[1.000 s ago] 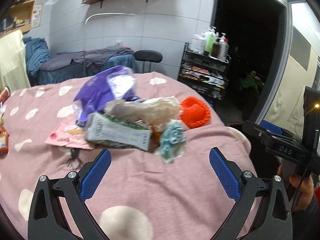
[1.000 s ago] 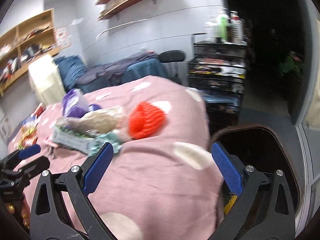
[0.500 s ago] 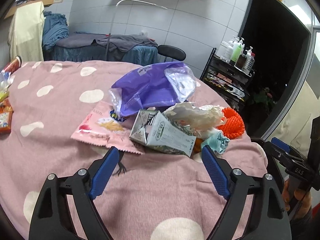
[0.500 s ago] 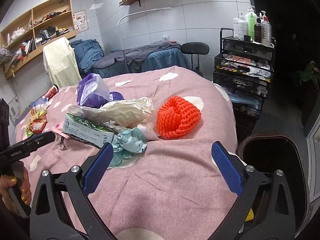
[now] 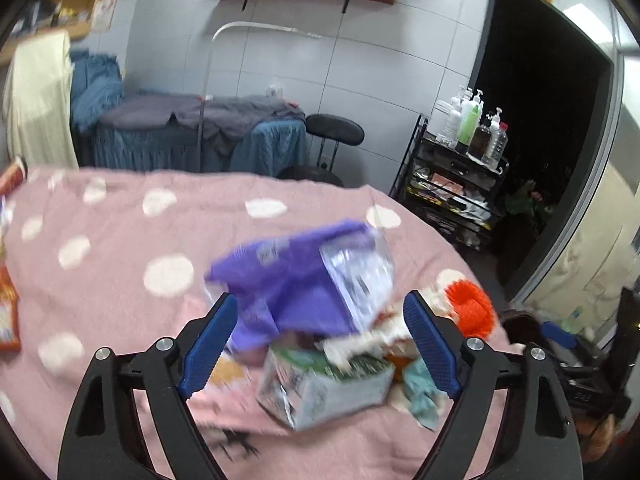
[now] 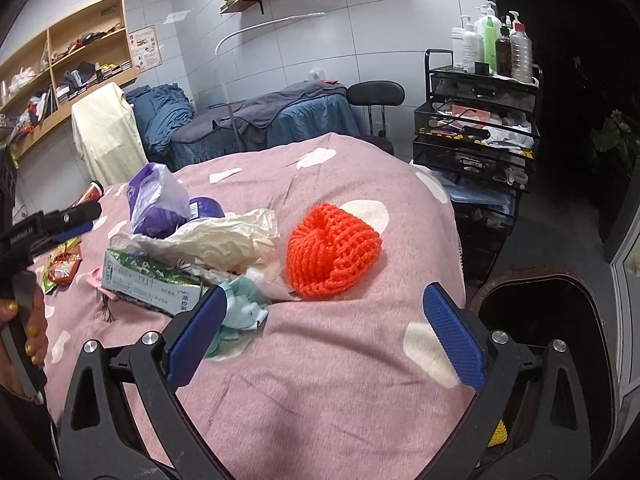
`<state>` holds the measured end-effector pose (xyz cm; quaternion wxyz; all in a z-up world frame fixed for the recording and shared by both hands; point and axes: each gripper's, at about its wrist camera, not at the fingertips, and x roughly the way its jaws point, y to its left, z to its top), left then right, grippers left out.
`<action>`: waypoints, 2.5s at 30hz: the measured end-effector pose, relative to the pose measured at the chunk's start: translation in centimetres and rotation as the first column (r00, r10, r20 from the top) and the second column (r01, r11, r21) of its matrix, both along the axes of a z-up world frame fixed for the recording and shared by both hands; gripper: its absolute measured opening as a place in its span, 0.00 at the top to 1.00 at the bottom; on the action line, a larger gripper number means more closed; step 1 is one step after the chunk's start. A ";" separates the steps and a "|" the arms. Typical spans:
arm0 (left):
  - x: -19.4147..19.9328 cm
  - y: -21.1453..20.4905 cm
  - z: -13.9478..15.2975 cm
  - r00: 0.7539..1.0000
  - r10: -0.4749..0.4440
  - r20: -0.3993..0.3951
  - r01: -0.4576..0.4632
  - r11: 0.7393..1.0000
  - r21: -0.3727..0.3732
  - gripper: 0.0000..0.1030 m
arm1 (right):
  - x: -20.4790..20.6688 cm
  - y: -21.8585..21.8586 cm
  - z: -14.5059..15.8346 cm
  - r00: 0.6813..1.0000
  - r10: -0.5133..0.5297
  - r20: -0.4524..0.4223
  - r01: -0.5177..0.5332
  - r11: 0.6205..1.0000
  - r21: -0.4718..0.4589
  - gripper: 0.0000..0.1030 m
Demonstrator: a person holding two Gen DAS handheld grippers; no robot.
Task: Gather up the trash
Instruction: 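Grasp the purple plastic bag with the left gripper, then grasp the orange foam fruit net with the right gripper while the left lifts the purple bag, then drop the orange net into the black bin with the right gripper while the left carries the bag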
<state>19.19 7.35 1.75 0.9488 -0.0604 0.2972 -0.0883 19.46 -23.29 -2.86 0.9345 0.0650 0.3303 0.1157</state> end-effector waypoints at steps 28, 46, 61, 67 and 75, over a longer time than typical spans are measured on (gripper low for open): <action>7.5 1.8 -3.5 0.951 -0.275 -0.138 0.297 0.938 0.178 0.89 | 4.4 1.0 -2.0 0.997 0.033 -0.071 -0.037 0.998 -0.047 0.06; -1.1 2.1 1.6 0.991 -0.110 0.081 0.107 0.994 0.031 0.89 | 7.4 0.1 -3.5 0.983 0.037 -0.182 -0.031 0.999 0.033 0.78; -5.6 -2.8 1.7 0.979 -0.156 0.127 0.164 0.985 -0.054 0.89 | -1.2 -5.5 0.7 0.991 -0.134 0.011 0.134 0.990 0.051 0.78; -6.6 -5.9 2.2 0.966 -0.212 0.151 0.221 0.974 -0.051 0.89 | -4.3 -8.5 1.0 0.978 -0.204 0.035 0.202 0.978 0.060 0.78; -7.3 -10.4 2.3 0.939 -0.303 0.164 0.317 0.947 -0.062 0.89 | -6.4 -12.9 0.0 0.951 -0.309 0.010 0.308 0.949 0.070 0.78</action>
